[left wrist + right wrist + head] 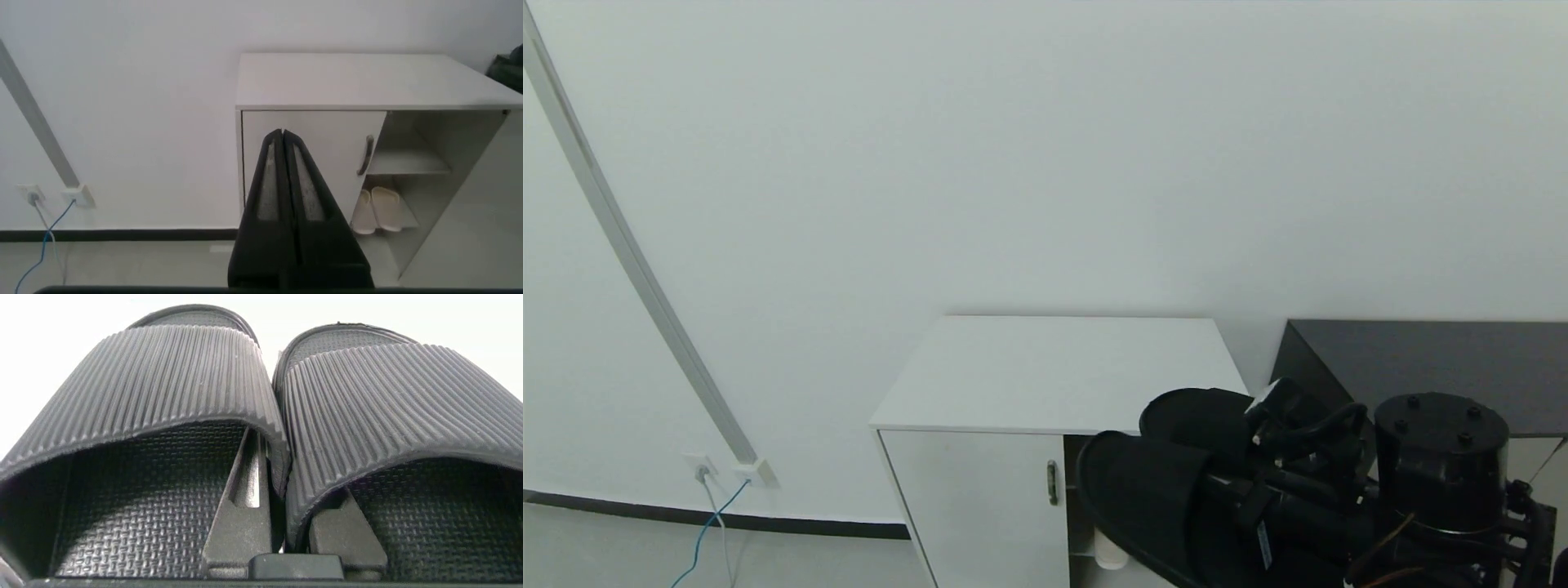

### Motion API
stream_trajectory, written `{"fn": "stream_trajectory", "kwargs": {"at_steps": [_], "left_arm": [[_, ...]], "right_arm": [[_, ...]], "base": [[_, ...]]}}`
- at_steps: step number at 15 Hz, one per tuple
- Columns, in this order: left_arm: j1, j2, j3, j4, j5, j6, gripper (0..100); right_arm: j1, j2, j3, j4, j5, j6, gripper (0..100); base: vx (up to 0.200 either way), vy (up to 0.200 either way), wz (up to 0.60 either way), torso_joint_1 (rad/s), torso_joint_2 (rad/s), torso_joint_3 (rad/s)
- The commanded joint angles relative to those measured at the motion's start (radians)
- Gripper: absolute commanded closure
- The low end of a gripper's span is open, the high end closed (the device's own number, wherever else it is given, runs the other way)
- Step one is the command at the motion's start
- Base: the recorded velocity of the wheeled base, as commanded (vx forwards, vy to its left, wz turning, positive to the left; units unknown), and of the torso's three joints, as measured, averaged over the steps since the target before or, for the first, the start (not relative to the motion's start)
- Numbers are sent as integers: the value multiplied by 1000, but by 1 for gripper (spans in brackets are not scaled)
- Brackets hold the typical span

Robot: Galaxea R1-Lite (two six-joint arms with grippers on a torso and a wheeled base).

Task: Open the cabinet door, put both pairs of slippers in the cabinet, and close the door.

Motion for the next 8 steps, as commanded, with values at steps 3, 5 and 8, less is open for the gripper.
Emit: {"fn": "stream_trajectory", "kwargs": {"at_steps": [3,5,8], "left_arm": [[0,1,0,0,0,-1,100],[0,1,0,0,0,1,100],[0,1,0,-1,0,-1,100]], "right_arm": [[0,15,10,-23,-1,-4,100],[0,22,10,-34,-1,-4,100],[5,22,15,-37,1,-4,100]], "base": [[0,0,0,0,0,0],[0,0,0,0,0,0],[0,0,0,-37,74,46]]}}
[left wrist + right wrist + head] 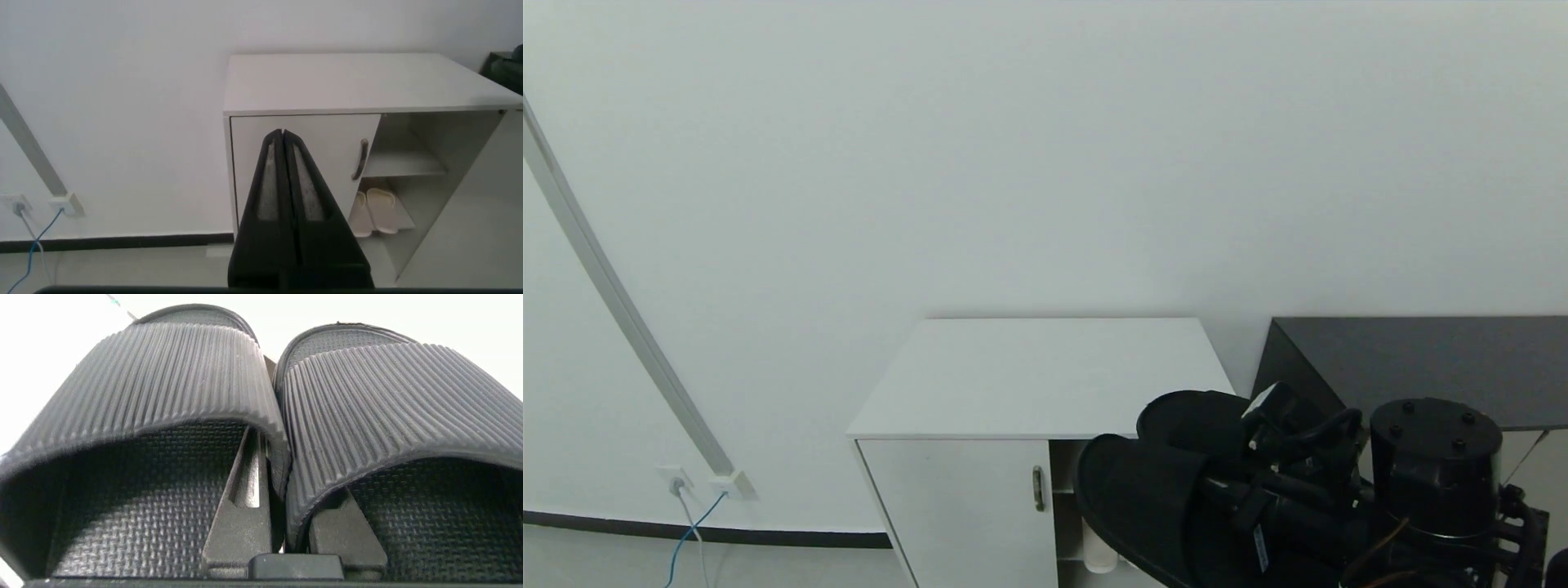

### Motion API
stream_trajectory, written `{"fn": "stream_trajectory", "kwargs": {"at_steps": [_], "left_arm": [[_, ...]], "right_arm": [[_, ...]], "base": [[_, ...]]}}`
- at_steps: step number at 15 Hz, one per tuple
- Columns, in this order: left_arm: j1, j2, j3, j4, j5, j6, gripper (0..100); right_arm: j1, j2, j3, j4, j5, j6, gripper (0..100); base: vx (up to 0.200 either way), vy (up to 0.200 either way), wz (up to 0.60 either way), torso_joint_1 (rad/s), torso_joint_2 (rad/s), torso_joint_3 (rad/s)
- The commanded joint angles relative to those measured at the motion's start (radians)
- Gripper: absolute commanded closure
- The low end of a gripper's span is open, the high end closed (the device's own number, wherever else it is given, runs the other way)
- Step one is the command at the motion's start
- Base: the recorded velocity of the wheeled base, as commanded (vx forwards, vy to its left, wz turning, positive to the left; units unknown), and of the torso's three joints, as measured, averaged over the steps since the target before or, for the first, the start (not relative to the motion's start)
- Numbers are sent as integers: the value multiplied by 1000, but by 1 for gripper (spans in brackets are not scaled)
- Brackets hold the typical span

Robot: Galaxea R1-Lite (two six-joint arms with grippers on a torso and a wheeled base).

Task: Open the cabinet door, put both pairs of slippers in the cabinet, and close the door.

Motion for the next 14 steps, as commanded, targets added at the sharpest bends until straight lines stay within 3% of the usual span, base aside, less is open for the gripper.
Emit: {"fn": "stream_trajectory", "kwargs": {"at_steps": [1,14], "left_arm": [[2,1,0,0,0,-2,100],[2,1,0,0,0,0,100]], "right_arm": [[2,4,5,-2,-1,0,100],[32,4,18,-10,-1,0,100]], "base": [[0,0,0,-115,222,115],[0,0,0,-18,34,22]]}}
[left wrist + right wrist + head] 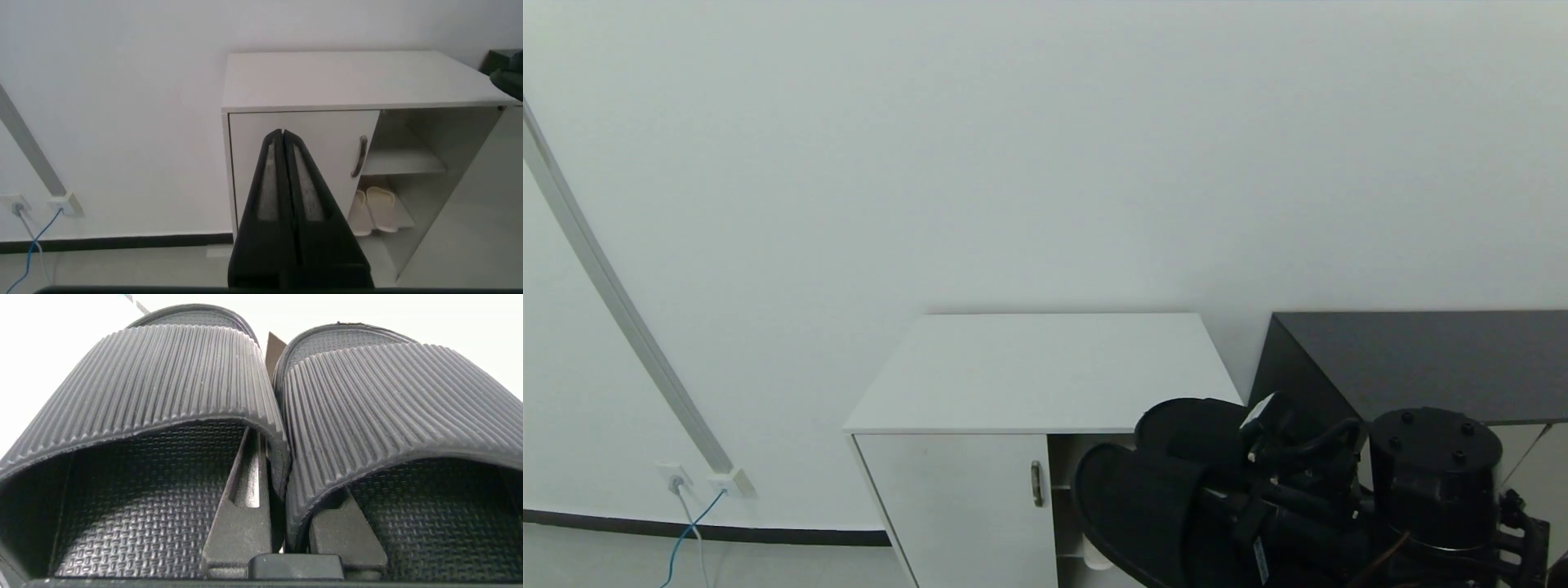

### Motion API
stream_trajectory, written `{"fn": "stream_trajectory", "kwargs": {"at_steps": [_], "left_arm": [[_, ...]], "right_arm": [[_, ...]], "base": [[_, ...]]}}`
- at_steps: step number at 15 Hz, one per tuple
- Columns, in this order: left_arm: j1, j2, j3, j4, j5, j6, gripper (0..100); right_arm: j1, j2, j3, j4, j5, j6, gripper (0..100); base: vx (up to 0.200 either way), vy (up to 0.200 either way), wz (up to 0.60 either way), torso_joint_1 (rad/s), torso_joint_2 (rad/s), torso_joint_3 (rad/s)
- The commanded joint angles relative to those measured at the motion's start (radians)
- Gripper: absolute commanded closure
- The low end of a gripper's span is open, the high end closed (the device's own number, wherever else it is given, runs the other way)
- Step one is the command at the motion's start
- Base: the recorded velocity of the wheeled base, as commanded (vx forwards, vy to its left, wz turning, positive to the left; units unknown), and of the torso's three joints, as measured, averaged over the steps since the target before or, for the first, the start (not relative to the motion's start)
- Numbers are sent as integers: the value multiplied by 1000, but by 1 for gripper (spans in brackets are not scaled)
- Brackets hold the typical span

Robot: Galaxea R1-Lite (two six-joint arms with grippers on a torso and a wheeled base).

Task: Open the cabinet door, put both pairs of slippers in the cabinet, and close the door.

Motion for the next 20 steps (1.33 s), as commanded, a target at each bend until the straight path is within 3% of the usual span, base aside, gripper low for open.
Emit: {"fn": "stream_trajectory", "kwargs": {"at_steps": [1,20], "left_arm": [[0,1,0,0,0,0,100],[0,1,0,0,0,0,100]], "right_arm": [[7,2,0,0,0,-1,100],[14,2,6,0,-2,2,100]], "base": [[0,0,0,-149,310,183],[0,0,0,-180,420,239]]}}
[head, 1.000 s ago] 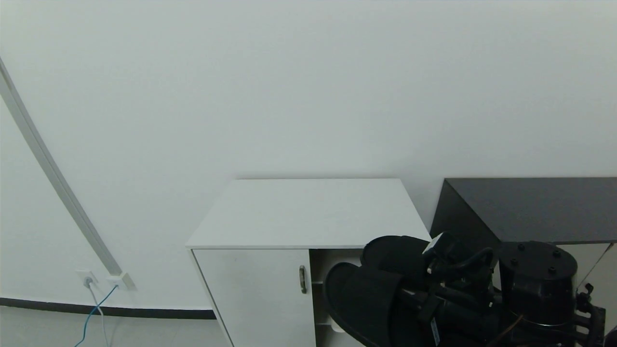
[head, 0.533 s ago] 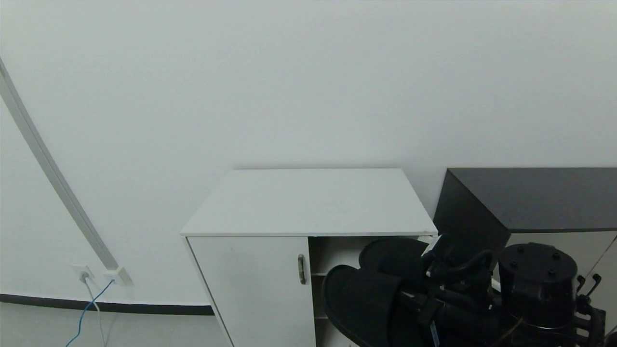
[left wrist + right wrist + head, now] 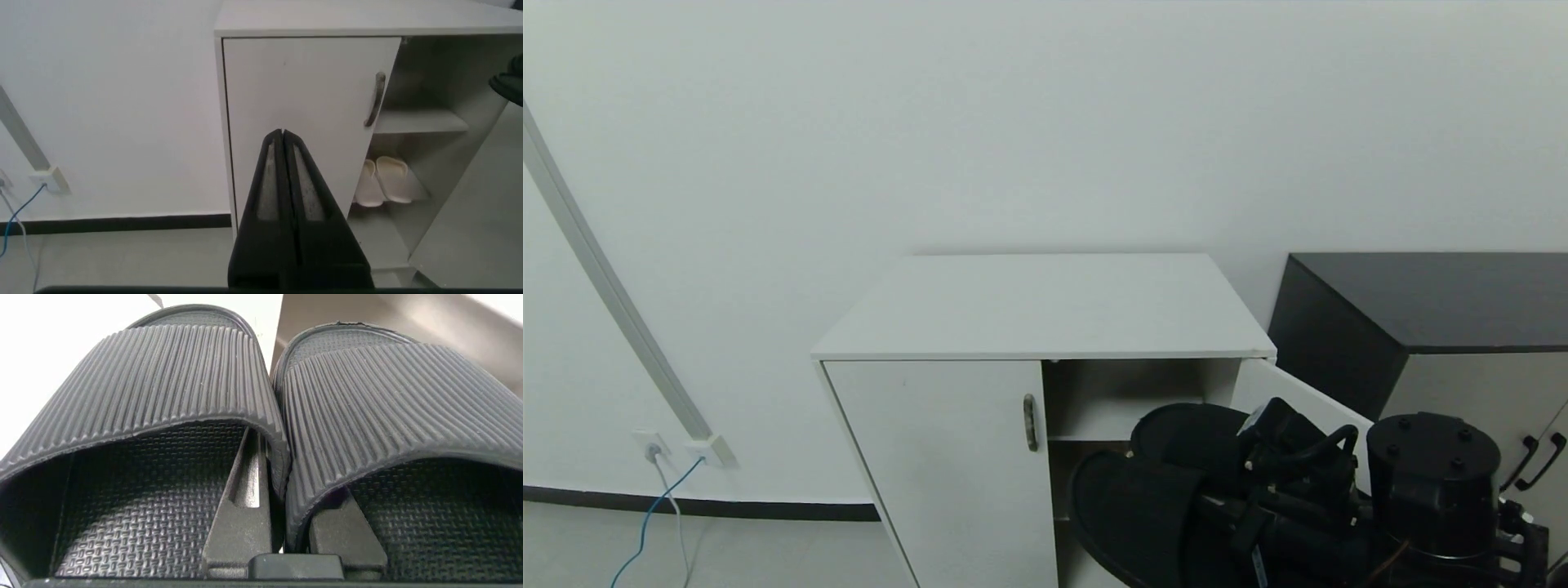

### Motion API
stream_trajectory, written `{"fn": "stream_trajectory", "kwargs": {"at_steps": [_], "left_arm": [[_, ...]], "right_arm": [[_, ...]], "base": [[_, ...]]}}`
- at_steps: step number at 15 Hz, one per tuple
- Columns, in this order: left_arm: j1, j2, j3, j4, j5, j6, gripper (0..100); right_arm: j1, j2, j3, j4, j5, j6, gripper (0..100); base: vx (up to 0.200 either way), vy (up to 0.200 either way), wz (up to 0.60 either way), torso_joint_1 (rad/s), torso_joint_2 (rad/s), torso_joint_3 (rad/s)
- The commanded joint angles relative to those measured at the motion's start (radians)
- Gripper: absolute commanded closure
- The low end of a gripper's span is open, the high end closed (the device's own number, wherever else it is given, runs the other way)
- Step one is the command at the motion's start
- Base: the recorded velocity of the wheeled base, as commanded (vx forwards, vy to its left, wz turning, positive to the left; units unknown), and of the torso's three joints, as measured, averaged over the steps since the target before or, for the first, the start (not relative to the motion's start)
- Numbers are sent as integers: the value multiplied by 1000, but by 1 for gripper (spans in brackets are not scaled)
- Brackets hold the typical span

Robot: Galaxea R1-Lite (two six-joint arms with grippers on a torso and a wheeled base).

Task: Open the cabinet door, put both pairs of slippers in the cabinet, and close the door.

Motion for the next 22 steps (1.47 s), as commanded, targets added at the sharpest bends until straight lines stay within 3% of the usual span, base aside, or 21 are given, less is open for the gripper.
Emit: {"fn": "stream_trajectory", "kwargs": {"at_steps": [1,13,22], "left_arm": [[0,1,0,0,0,-1,100],[0,1,0,0,0,0,100],[0,1,0,0,0,0,100]], "right_arm": [[0,3,0,0,0,2,100],[0,30,20,-52,-2,-2,100],[0,30,22,-54,0,-3,100]], "base": [[0,0,0,-203,554,325],[0,0,0,-174,498,328],[0,0,0,-69,417,337]]}}
